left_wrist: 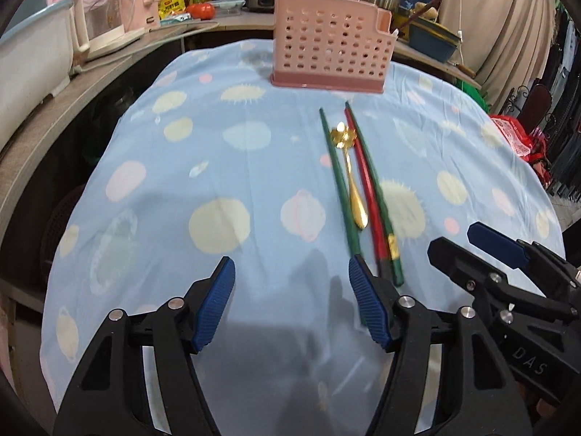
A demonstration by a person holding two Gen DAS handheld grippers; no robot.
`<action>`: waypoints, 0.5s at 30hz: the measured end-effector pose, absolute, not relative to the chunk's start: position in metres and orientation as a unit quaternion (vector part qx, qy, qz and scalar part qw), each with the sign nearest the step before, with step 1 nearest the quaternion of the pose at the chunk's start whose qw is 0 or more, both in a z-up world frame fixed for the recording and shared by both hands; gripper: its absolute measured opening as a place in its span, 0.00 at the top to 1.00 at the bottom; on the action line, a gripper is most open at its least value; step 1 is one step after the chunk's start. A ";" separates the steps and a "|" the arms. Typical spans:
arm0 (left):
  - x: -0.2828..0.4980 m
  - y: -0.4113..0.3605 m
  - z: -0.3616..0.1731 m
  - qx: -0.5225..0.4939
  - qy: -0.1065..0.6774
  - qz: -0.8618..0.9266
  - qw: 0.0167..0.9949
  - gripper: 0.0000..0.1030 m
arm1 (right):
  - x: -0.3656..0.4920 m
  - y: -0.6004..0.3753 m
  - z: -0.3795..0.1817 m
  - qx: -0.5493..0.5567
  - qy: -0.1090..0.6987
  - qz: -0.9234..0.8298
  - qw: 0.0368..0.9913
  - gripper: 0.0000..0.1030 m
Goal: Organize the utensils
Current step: 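Move both tools back down toward the green chopsticks and gold spoon, then grasp a green chopstick with the right tool while the left tool approaches another green chopstick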
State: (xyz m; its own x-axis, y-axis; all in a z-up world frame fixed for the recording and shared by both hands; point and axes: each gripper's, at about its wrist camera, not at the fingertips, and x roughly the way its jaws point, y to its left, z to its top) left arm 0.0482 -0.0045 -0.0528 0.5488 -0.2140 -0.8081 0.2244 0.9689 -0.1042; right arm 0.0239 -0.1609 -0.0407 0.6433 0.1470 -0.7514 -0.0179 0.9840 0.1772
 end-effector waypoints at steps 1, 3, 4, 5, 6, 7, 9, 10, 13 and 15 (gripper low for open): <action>0.048 -0.003 -0.054 0.003 0.462 -0.123 0.878 0.41 | 0.024 -0.159 -0.044 0.077 0.423 0.047 0.901 0.45; 0.047 0.001 -0.056 0.002 0.465 -0.120 0.877 0.41 | 0.026 -0.156 -0.048 0.076 0.429 0.049 0.899 0.45; 0.046 0.002 -0.057 0.004 0.464 -0.118 0.878 0.41 | 0.027 -0.155 -0.049 0.075 0.430 0.050 0.898 0.46; 0.046 0.004 -0.057 0.004 0.464 -0.117 0.878 0.41 | 0.028 -0.153 -0.050 0.073 0.431 0.050 0.898 0.46; 0.045 0.006 -0.058 0.003 0.465 -0.116 0.877 0.41 | 0.029 -0.151 -0.050 0.071 0.432 0.050 0.898 0.47; 0.046 0.007 -0.059 0.002 0.467 -0.115 0.877 0.41 | 0.030 -0.151 -0.051 0.069 0.433 0.050 0.897 0.47; 0.046 0.008 -0.060 0.002 0.469 -0.113 0.876 0.41 | 0.033 -0.150 -0.052 0.067 0.435 0.049 0.897 0.48; 0.045 0.009 -0.061 0.001 0.469 -0.113 0.876 0.41 | 0.033 -0.150 -0.053 0.066 0.436 0.048 0.896 0.48; 0.045 0.009 -0.061 0.001 0.470 -0.114 0.875 0.41 | 0.037 -0.149 -0.056 0.064 0.440 0.044 0.894 0.51; 0.046 0.008 -0.060 0.001 0.470 -0.116 0.875 0.41 | 0.039 -0.149 -0.058 0.064 0.444 0.043 0.893 0.54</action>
